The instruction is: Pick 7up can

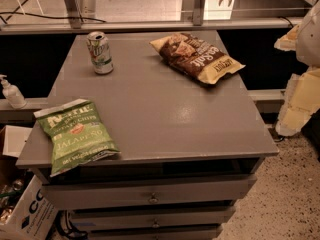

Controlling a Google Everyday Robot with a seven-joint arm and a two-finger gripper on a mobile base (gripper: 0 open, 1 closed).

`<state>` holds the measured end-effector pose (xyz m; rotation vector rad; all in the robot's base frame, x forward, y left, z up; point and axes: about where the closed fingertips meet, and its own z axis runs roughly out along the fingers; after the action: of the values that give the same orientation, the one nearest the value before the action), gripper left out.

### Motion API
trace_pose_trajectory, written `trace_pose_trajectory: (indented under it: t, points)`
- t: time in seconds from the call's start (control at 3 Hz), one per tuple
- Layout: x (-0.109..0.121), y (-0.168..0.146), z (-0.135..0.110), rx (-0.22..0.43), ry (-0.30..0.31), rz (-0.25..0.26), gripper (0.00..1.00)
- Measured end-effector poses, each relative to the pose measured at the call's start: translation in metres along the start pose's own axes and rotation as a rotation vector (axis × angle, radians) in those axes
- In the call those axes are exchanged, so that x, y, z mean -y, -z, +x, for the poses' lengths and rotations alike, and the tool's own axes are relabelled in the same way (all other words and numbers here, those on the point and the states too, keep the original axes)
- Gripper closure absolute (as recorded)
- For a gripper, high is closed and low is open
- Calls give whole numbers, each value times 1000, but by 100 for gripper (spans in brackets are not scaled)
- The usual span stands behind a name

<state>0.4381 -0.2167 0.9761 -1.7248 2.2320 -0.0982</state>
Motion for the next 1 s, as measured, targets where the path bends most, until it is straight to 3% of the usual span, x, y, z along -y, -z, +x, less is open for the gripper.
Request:
trace_pose_trajectory:
  t: [0.33, 0.67, 1.0]
  points:
    - [0, 0, 0, 0, 0, 0, 0]
    - [-2, -8, -11, 42, -18, 1, 0]
    - [-8, -28, -43, 130, -40, -10, 0]
